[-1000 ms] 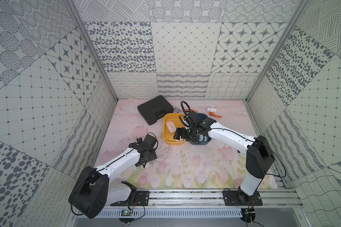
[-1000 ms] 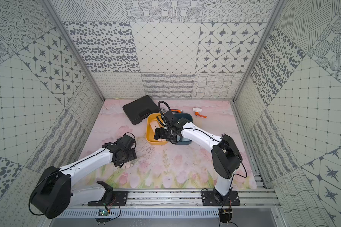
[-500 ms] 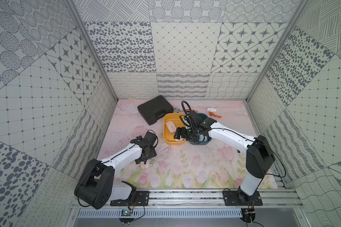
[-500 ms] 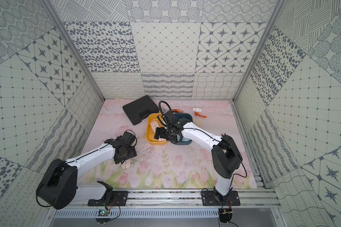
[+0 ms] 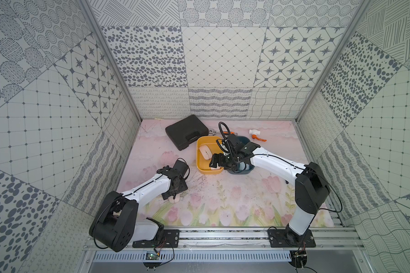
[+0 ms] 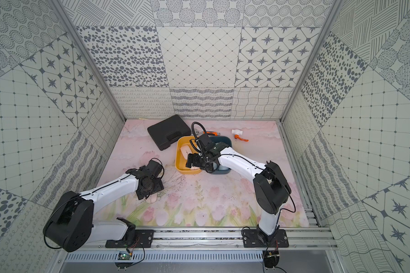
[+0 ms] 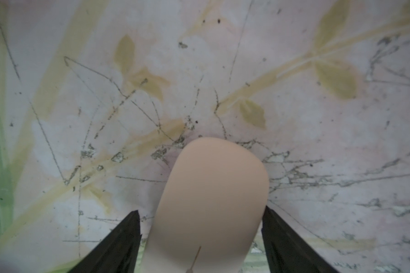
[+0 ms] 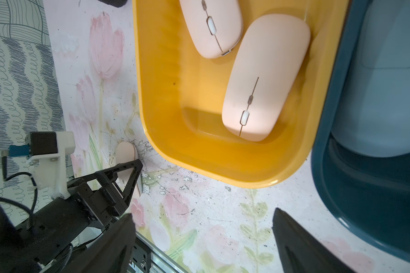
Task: Place the mice by color into the storage box
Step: Pick up the mouse from the center of the board.
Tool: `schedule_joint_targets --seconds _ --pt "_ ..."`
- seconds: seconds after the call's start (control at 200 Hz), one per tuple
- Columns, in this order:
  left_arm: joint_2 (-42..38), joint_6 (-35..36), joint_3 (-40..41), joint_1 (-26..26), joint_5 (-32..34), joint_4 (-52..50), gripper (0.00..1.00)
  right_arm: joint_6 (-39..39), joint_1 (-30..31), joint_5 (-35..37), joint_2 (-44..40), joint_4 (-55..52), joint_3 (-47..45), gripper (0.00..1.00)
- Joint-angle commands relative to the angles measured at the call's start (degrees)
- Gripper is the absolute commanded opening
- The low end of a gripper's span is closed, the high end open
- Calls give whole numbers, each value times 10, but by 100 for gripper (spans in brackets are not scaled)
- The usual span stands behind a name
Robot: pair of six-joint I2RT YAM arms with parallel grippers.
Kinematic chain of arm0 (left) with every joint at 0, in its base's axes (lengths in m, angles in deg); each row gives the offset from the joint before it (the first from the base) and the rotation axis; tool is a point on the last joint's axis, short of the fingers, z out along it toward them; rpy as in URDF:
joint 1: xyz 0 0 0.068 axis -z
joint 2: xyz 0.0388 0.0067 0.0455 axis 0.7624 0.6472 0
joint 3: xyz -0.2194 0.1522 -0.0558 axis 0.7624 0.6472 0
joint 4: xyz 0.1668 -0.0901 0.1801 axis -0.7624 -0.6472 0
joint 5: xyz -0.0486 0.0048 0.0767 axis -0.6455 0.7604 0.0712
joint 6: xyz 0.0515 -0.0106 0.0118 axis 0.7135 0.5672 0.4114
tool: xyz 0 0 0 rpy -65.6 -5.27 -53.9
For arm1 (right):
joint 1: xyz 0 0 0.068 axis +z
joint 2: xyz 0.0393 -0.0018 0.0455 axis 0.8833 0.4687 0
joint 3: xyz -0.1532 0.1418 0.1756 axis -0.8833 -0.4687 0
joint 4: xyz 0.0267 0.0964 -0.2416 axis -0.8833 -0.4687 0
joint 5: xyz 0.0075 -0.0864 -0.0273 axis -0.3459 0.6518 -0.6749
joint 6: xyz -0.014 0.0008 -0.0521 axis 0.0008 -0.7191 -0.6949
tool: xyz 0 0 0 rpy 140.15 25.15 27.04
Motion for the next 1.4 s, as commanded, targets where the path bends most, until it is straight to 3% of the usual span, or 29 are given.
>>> schedule_joint_targets --seconds 0.0,0.255,0.866,1.241,1.396 --pt "13 -26 13 3 -8 0 82 7 -2 -3 11 20 -7 95" --pt "19 -27 13 3 6 14 81 6 -5 -6 15 21 -11 95" --pt "-7 -25 9 3 -2 -5 63 7 -6 -15 29 26 -9 95" --pt "-50 -9 -39 4 -20 -52 63 4 -11 -13 23 23 -7 95" --pt "-54 2 -87 4 -35 -70 64 -3 -42 -13 3 20 -21 95"
